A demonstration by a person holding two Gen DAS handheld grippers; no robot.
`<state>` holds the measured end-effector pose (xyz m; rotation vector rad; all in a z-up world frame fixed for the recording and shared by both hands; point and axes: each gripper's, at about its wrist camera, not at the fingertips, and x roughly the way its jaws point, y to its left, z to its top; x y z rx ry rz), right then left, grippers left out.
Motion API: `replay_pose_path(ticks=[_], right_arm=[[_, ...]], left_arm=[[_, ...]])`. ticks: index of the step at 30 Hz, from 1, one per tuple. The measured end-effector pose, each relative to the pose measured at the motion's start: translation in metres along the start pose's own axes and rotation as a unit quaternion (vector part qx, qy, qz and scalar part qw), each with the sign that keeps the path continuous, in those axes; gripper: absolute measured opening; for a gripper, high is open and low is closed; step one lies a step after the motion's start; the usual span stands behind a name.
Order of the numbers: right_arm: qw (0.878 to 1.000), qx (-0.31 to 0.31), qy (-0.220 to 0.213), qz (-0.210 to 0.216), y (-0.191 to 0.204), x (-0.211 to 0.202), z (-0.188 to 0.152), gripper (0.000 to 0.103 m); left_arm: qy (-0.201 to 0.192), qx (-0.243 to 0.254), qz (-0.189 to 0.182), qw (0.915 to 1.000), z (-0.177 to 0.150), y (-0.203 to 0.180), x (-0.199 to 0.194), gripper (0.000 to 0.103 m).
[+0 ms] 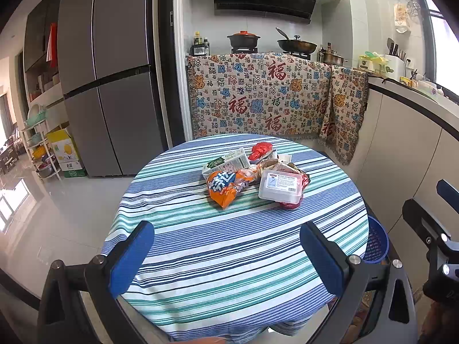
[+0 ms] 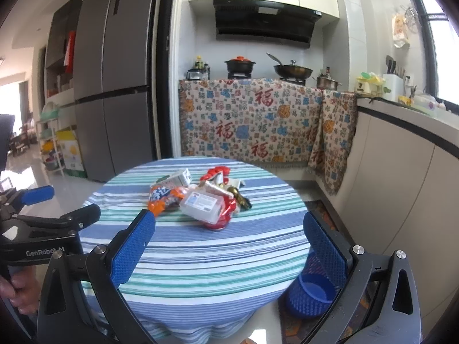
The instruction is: Collect trash
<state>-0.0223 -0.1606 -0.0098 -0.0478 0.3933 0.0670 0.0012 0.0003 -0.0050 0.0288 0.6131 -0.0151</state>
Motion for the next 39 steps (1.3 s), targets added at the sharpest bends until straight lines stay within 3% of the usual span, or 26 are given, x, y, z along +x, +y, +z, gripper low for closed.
replay_pose_path(ticks=[39], right_arm=[[1.000, -0.007, 0.002, 0.003, 0.0034, 0.0020, -0.0010, 0.103]], left_arm=[[0.007, -0.013, 0.007, 0.9999, -0.0010, 0.0006, 0.0037, 0.103]])
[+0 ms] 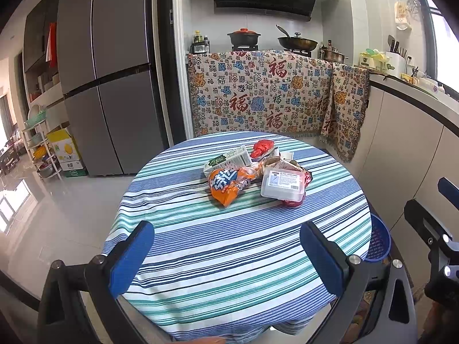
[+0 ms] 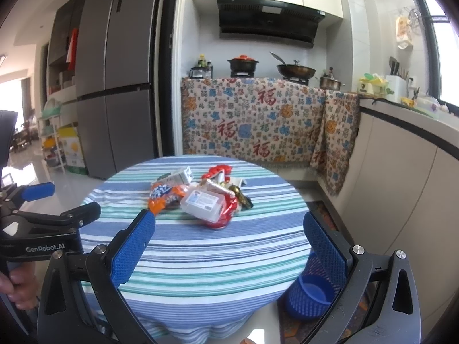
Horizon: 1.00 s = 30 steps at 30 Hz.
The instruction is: Collect trash
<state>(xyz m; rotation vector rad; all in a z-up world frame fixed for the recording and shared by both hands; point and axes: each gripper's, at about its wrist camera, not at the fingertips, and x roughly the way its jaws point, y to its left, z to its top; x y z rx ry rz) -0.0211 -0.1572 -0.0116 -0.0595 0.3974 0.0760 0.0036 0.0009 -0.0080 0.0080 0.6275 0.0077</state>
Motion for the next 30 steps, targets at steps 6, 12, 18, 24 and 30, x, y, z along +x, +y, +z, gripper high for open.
replay_pose_path(ticks=[6, 12, 18, 24, 30], right_arm=[[1.000, -0.002, 0.002, 0.003, 0.000, 0.004, -0.001, 0.103], [1.000, -0.003, 0.005, 0.004, -0.002, 0.006, -0.003, 0.103], [1.000, -0.004, 0.008, 0.006, -0.001, 0.008, -0.003, 0.103], [1.000, -0.005, 0.016, 0.016, -0.004, 0.019, -0.004, 0.103], [0.998, -0.005, 0.029, 0.049, -0.015, 0.041, -0.006, 0.103]], left_arm=[[0.003, 0.002, 0.001, 1.0000, 0.001, 0.000, 0.003, 0.103], [0.006, 0.005, 0.003, 1.0000, 0.000, -0.001, 0.005, 0.103], [0.010, 0.006, 0.002, 0.9999, 0.000, 0.001, 0.010, 0.103], [0.012, 0.004, -0.004, 0.9999, -0.001, 0.006, 0.018, 0.103], [0.017, 0.013, -0.013, 0.9997, -0.003, 0.009, 0.035, 0.103]])
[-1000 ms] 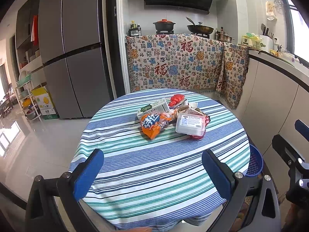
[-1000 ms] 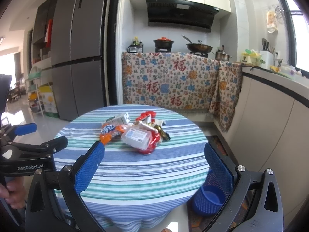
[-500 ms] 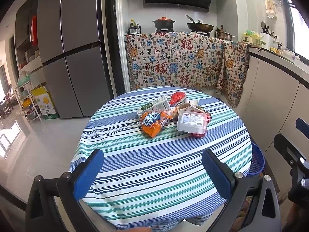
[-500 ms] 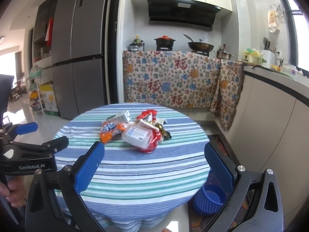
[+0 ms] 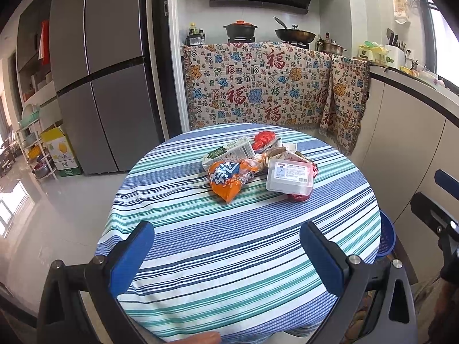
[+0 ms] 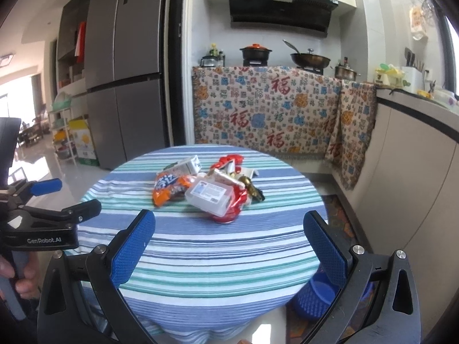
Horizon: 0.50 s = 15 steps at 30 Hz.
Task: Collect trash
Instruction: 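Grasp the clear plastic box with the right gripper while the left gripper grasps the red chip bag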
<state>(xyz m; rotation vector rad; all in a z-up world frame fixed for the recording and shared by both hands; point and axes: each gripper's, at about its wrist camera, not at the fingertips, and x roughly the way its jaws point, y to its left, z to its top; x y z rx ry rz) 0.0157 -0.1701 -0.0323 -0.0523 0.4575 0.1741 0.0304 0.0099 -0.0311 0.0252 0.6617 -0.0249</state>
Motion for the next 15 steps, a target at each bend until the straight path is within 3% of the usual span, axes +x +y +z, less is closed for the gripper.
replay_pose_path(ticks=[9, 15], right_arm=[[0.997, -0.057, 0.024, 0.048, -0.016, 0.058, -0.001, 0.103], [0.984, -0.107, 0.076, 0.121, -0.018, 0.123, -0.001, 0.102]], left_arm=[[0.035, 0.014, -0.011, 0.9992, -0.006, -0.006, 0.045, 0.103], [0.047, 0.006, 0.001, 0.9989, -0.005, -0.001, 0.077, 0.103]])
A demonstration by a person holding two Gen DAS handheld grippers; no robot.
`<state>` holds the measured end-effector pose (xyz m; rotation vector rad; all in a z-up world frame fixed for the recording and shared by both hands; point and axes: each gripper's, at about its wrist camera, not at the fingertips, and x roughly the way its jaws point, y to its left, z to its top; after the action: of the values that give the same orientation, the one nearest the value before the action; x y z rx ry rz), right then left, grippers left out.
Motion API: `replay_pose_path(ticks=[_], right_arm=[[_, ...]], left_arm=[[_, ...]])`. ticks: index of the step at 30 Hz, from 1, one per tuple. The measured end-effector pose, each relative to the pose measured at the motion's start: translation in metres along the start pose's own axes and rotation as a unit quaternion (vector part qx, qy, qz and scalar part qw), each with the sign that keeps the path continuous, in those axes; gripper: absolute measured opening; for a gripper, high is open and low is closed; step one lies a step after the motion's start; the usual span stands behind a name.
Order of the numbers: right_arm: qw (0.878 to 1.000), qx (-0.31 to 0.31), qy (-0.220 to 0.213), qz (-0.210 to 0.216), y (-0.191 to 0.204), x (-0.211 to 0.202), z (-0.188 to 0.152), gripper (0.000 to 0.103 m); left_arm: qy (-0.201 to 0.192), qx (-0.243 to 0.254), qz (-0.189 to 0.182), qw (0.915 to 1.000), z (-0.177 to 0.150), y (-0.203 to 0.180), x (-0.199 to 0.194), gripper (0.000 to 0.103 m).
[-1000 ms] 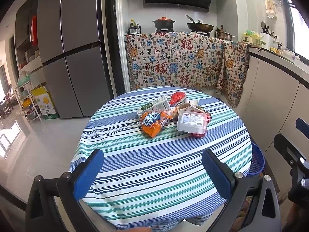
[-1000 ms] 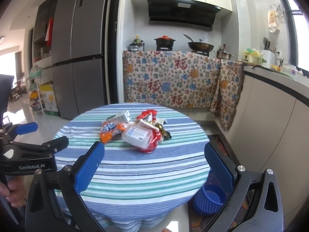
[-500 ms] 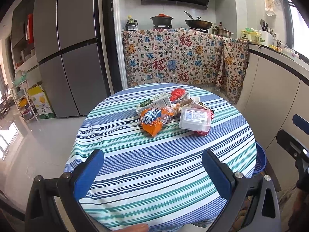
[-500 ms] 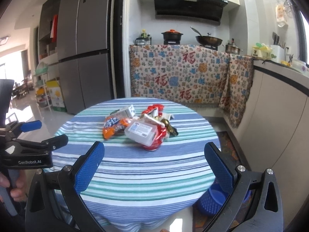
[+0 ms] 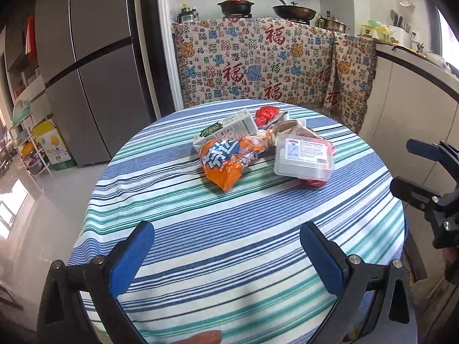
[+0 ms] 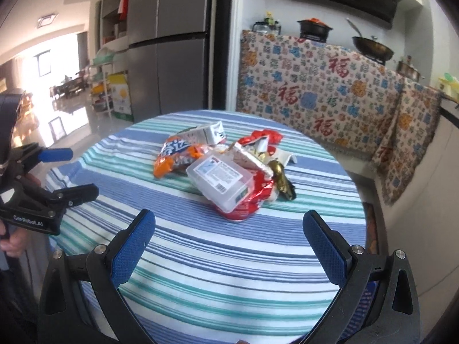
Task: Collect trash
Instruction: 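Grasp the clear plastic box with the right gripper while the left gripper grasps the red chip bag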
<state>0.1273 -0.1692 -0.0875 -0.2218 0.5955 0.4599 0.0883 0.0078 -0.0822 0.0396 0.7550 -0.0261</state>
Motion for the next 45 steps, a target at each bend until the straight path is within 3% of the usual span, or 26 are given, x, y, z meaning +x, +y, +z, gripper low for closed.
replay_pose_path(ticks=[6, 10, 16, 18, 19, 23, 27, 30, 35, 38, 41, 45], right_arm=[[0.996, -0.062, 0.044, 0.050, -0.011, 0.064, 0.016, 0.102], [0.986, -0.126, 0.078, 0.075, -0.004, 0.102, 0.027, 0.102], [0.970, -0.199, 0.118, 0.075, 0.009, 0.141, 0.030, 0.101], [0.966, -0.216, 0.128, 0.067, 0.012, 0.148, 0.029, 0.088], [0.965, -0.216, 0.133, 0.069, 0.010, 0.149, 0.029, 0.069], [0.974, -0.166, 0.130, 0.079, 0.005, 0.137, 0.031, 0.069], [0.989, -0.073, 0.102, 0.073, -0.008, 0.095, 0.023, 0.068], [0.994, 0.013, 0.093, 0.055, -0.027, 0.061, 0.002, 0.067], [0.988, 0.086, 0.122, -0.034, -0.055, 0.047, -0.051, 0.066], [0.981, 0.111, 0.151, -0.040, -0.063, 0.060, -0.073, 0.065], [0.983, 0.116, 0.137, -0.039, -0.065, 0.058, -0.077, 0.065], [0.982, 0.125, 0.135, -0.047, -0.071, 0.054, -0.075, 0.065]], left_arm=[[0.018, -0.022, -0.006, 0.9996, -0.001, 0.012, 0.027, 0.103], [0.040, -0.029, -0.023, 0.9985, -0.004, 0.018, 0.044, 0.103], [0.057, -0.037, -0.033, 0.9972, -0.007, 0.024, 0.057, 0.103], [0.057, -0.036, -0.033, 0.9972, -0.007, 0.025, 0.059, 0.103], [0.058, -0.036, -0.032, 0.9972, -0.008, 0.025, 0.060, 0.103], [0.057, -0.034, -0.033, 0.9973, -0.007, 0.022, 0.060, 0.103], [0.056, -0.026, -0.041, 0.9973, -0.008, 0.015, 0.057, 0.103], [0.055, -0.016, -0.050, 0.9971, -0.008, 0.004, 0.058, 0.103], [0.059, -0.001, -0.090, 0.9942, -0.001, -0.026, 0.068, 0.103], [0.054, 0.002, -0.123, 0.9909, 0.013, -0.048, 0.079, 0.103], [0.043, 0.011, -0.154, 0.9870, 0.031, -0.064, 0.095, 0.103], [0.061, 0.022, -0.178, 0.9818, 0.046, -0.086, 0.127, 0.103]])
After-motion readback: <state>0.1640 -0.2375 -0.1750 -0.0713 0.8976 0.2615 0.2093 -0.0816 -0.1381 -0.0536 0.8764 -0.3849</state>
